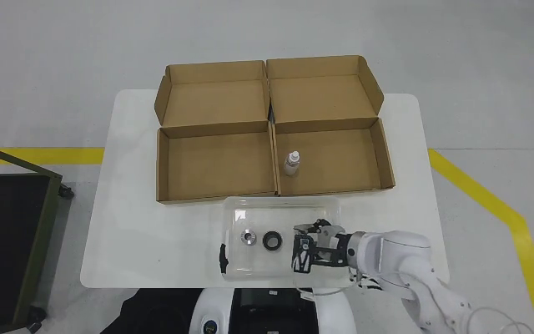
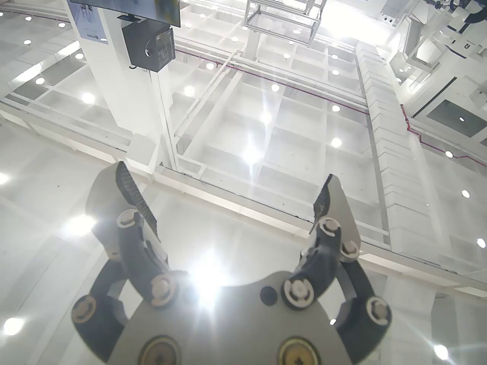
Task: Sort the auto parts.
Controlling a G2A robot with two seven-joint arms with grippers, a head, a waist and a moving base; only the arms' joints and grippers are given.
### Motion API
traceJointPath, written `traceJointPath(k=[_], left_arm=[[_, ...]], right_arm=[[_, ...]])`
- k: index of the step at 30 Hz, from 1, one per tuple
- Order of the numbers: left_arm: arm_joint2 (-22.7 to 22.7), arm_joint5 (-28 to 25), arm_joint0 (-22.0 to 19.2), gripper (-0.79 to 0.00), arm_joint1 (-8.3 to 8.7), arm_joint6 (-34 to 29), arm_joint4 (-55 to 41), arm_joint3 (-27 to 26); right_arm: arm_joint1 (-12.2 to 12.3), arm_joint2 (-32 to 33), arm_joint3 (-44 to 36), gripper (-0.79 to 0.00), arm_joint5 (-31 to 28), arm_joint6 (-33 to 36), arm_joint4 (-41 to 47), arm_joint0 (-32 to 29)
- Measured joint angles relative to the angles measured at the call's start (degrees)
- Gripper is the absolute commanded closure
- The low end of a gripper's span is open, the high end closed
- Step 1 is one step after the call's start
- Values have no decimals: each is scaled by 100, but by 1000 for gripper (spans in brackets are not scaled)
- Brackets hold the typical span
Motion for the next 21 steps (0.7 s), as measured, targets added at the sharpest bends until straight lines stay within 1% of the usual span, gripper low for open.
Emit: traceJointPath(k=[4, 9, 12, 15, 21], left_arm=[[0, 0, 0, -785, 0, 0, 0, 0], [0, 0, 0, -785, 0, 0, 0, 0], [0, 0, 0, -785, 0, 0, 0, 0], [0, 0, 0, -785, 0, 0, 0, 0], [0, 0, 0, -785, 0, 0, 0, 0]], right_arm=[[-9, 74, 100, 0, 341, -504, 139, -34], [-32, 189, 399, 0, 573, -1352, 818, 14], [-44, 260, 442, 0, 656, -1828, 1204, 49], [-52, 330, 410, 0, 751, -2207, 1441, 60], [-63, 455, 298, 0, 816, -2724, 1946, 91]])
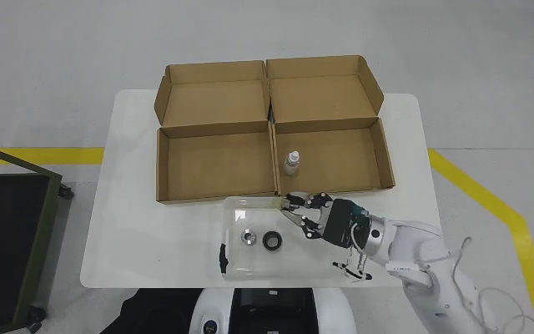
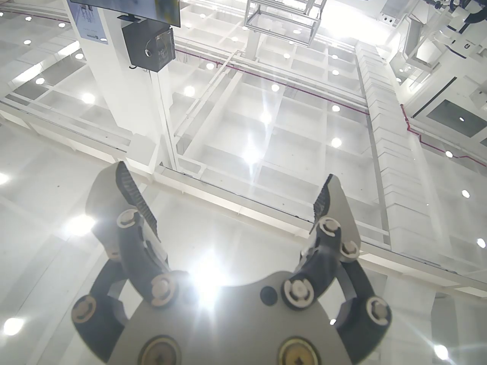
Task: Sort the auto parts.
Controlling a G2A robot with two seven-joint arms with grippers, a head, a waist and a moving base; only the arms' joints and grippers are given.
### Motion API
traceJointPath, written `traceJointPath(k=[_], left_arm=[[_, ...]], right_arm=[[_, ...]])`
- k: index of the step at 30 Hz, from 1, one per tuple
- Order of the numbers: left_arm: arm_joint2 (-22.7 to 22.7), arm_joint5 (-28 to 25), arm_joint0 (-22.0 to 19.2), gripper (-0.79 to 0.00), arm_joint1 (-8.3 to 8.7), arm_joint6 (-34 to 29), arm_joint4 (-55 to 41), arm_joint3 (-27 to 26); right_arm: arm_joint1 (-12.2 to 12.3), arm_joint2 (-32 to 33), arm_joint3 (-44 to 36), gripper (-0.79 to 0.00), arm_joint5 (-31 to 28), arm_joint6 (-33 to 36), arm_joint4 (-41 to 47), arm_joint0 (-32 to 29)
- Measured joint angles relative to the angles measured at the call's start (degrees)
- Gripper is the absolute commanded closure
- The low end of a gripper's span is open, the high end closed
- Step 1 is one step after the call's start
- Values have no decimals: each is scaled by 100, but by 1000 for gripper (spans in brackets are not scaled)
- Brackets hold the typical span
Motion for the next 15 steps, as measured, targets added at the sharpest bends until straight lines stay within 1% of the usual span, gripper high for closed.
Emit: traceJointPath(k=[8, 15], left_arm=[[0, 0, 0, -785, 0, 0, 0, 0], [0, 0, 0, -785, 0, 0, 0, 0]], right_arm=[[4, 309, -327, 0, 118, -361, 604, 18], [-14, 629, -573, 0, 433, -846, 1170, -76]])
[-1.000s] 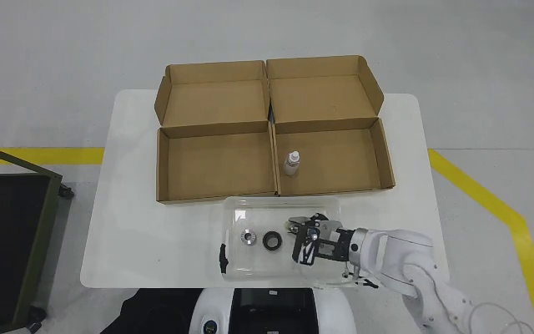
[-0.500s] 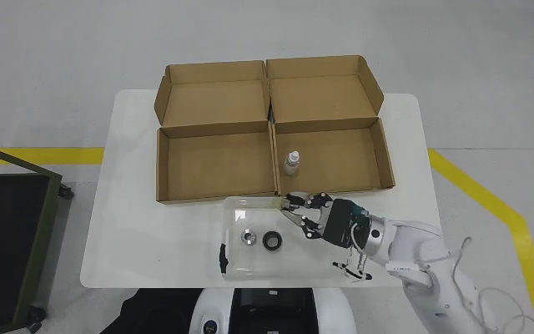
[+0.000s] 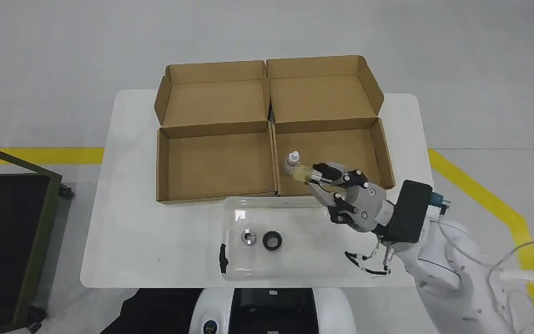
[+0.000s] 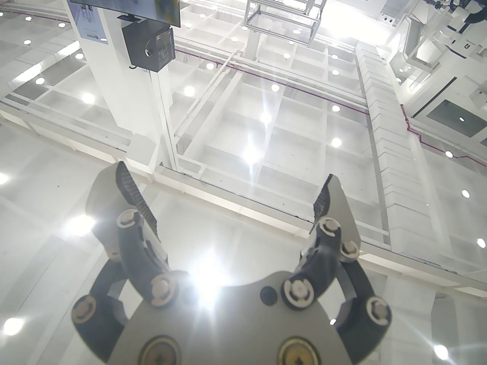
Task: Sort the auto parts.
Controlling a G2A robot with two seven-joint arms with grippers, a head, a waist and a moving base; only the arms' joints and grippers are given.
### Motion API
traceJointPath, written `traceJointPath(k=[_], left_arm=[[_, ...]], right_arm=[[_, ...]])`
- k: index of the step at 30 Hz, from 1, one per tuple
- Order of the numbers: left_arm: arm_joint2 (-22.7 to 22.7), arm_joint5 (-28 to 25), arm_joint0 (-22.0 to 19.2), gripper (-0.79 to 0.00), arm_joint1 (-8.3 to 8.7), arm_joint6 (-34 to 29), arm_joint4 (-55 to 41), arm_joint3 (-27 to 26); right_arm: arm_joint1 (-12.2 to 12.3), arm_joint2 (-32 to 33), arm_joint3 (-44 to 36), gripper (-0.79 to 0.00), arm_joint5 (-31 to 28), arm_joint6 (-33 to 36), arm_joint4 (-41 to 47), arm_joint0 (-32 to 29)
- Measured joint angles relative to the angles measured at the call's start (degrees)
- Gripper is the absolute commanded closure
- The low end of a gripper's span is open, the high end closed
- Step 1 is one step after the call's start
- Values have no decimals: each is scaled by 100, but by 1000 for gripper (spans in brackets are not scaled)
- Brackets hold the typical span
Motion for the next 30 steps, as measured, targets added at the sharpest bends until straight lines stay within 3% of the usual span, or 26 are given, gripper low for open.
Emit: traceJointPath(k=[9, 21, 30], left_arm=[[0, 0, 0, -785, 0, 0, 0, 0], [0, 0, 0, -785, 0, 0, 0, 0], [0, 0, 0, -785, 0, 0, 0, 0]], right_arm=[[-24, 81, -32, 0, -60, -371, 267, -63], [-33, 65, 66, 0, -367, -338, 152, 79], [-26, -77, 356, 0, -269, 290, -355, 141]])
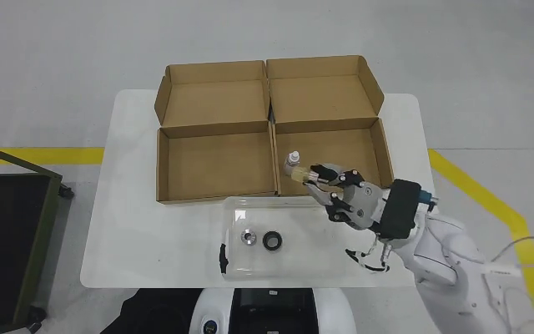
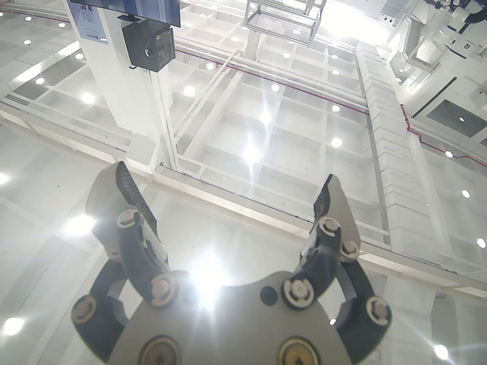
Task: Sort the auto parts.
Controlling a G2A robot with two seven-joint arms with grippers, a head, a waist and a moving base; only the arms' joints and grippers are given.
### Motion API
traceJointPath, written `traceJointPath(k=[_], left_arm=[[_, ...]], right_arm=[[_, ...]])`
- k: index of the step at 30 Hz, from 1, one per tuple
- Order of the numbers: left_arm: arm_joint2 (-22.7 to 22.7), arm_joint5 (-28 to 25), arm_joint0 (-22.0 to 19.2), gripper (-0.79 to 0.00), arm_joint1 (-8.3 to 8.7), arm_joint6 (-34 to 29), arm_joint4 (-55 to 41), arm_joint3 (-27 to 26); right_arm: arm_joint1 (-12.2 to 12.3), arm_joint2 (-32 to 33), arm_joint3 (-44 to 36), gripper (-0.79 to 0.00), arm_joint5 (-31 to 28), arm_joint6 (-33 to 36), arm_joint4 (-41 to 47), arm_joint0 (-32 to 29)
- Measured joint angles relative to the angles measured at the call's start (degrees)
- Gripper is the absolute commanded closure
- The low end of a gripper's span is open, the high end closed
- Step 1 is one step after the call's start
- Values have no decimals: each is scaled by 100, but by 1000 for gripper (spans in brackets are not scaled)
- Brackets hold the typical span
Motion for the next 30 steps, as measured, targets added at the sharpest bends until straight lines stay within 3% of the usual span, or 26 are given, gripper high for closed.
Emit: traceJointPath(k=[12, 19, 30], left_arm=[[0, 0, 0, -785, 0, 0, 0, 0], [0, 0, 0, -785, 0, 0, 0, 0], [0, 0, 0, -785, 0, 0, 0, 0]], right_arm=[[17, -118, 894, 0, 269, 1110, -221, 392], [5, -247, 1452, 0, 289, 1433, -75, 710], [-50, -645, 2310, 0, 770, 1959, -730, 1341]])
